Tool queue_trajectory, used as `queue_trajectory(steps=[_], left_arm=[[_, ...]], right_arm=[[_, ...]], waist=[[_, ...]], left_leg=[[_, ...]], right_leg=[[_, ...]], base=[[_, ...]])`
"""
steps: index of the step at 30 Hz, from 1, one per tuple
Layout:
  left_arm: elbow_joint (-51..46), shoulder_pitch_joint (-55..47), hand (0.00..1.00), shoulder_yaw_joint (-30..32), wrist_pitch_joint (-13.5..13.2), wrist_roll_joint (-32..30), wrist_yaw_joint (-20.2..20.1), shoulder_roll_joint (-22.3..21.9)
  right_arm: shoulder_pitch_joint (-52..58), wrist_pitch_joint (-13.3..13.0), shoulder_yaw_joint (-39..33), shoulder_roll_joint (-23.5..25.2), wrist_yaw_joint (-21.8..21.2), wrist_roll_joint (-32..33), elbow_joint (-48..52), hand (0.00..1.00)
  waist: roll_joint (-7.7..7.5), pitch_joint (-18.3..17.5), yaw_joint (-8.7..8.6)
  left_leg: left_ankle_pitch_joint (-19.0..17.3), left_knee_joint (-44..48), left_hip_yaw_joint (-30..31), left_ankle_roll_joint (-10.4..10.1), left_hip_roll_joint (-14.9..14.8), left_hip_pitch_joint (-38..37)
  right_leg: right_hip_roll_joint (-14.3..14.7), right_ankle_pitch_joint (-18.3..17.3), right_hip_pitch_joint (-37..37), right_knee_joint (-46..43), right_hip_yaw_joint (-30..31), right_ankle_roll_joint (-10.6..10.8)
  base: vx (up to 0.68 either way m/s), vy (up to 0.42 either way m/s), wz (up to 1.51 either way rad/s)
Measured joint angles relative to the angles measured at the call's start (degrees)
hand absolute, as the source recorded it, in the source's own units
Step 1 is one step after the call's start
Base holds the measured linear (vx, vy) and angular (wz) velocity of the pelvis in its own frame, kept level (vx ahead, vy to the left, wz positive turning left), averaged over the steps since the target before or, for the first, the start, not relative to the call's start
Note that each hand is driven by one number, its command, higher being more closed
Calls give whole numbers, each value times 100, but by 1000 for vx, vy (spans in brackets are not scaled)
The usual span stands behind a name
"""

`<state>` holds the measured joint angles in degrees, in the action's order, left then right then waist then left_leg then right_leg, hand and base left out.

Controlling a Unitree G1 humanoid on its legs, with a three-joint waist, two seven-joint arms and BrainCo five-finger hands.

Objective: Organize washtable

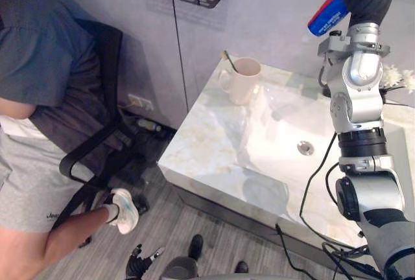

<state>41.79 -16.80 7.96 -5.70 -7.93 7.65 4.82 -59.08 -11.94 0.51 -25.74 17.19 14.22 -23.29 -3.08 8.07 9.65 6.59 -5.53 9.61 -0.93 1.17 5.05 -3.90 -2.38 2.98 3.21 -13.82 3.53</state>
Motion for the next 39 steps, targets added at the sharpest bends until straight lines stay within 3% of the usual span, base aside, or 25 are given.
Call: queue_trajectory(steps=[9,18,19,39], left_arm=[[-15,165,0,-159,-111,97,38,51],[-79,250,0,-390,-133,277,154,102],[-80,253,0,-391,-134,279,156,101],[-87,262,0,-530,-116,268,241,119]], right_arm=[[-630,97,22,-3,196,-148,-719,100],[-524,193,18,300,268,-147,-1121,100],[-437,208,18,330,268,-146,-1133,0],[573,227,44,562,193,-350,-676,0]], waist=[[34,293,228],[85,572,305],[85,572,315],[122,594,347]], left_leg=[[100,3,276,-38,9,365],[142,7,352,-45,6,426],[141,7,350,-45,0,426],[141,6,330,-45,-33,270]], right_leg=[[35,-2,-245,-1,-245,-5],[57,-30,-278,-2,-317,-50],[61,-31,-280,-2,-314,-50],[75,-73,-186,-122,-292,-101]], base=[[-21,-6,15],[-4,-2,5],[0,0,0],[-7,3,0]])
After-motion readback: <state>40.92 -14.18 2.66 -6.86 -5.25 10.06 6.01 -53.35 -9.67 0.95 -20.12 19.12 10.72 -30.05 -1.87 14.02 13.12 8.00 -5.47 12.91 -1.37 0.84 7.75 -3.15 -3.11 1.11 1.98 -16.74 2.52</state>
